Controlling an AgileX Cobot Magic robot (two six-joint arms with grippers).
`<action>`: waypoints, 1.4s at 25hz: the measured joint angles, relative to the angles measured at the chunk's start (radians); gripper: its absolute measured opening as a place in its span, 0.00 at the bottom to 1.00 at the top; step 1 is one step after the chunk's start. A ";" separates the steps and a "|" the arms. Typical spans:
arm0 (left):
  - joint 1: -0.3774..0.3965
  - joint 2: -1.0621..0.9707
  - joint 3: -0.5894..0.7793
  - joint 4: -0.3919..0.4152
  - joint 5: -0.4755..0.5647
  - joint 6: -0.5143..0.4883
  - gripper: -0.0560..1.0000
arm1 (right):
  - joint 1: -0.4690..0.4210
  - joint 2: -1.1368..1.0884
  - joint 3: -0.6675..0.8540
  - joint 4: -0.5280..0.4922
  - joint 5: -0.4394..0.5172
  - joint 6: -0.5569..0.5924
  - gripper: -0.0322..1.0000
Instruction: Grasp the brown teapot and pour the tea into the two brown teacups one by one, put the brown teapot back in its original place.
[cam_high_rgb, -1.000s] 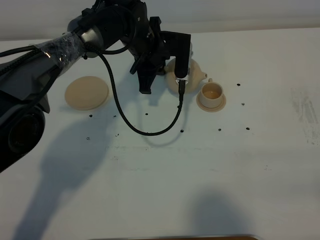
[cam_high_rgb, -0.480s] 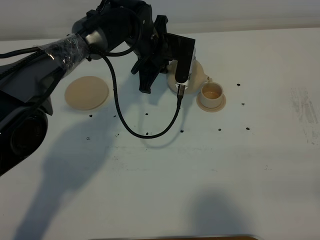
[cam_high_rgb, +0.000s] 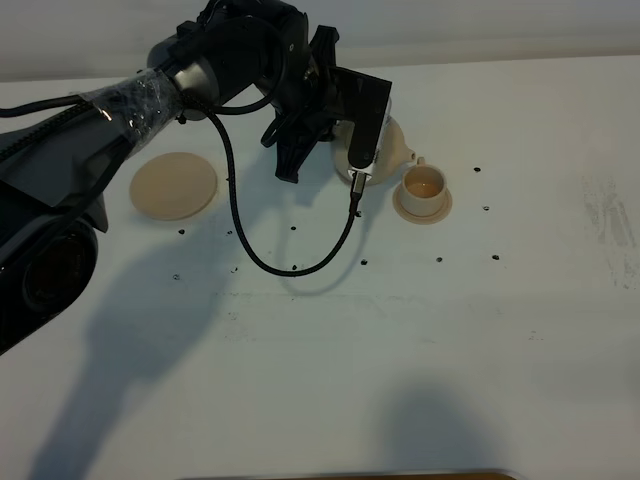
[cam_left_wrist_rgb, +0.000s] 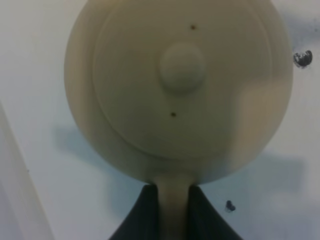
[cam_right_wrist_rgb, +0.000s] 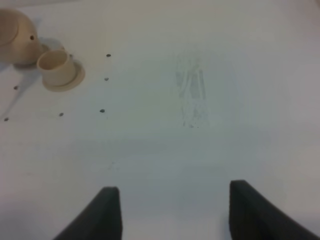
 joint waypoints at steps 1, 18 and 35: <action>-0.002 0.000 0.000 0.012 -0.002 0.000 0.13 | 0.000 0.000 0.000 0.000 0.000 0.000 0.50; -0.035 0.000 0.000 0.101 -0.061 0.002 0.13 | 0.000 0.000 0.000 0.000 0.000 0.000 0.50; -0.041 0.000 0.000 0.136 -0.085 0.084 0.13 | 0.000 0.000 0.000 0.000 0.000 0.000 0.50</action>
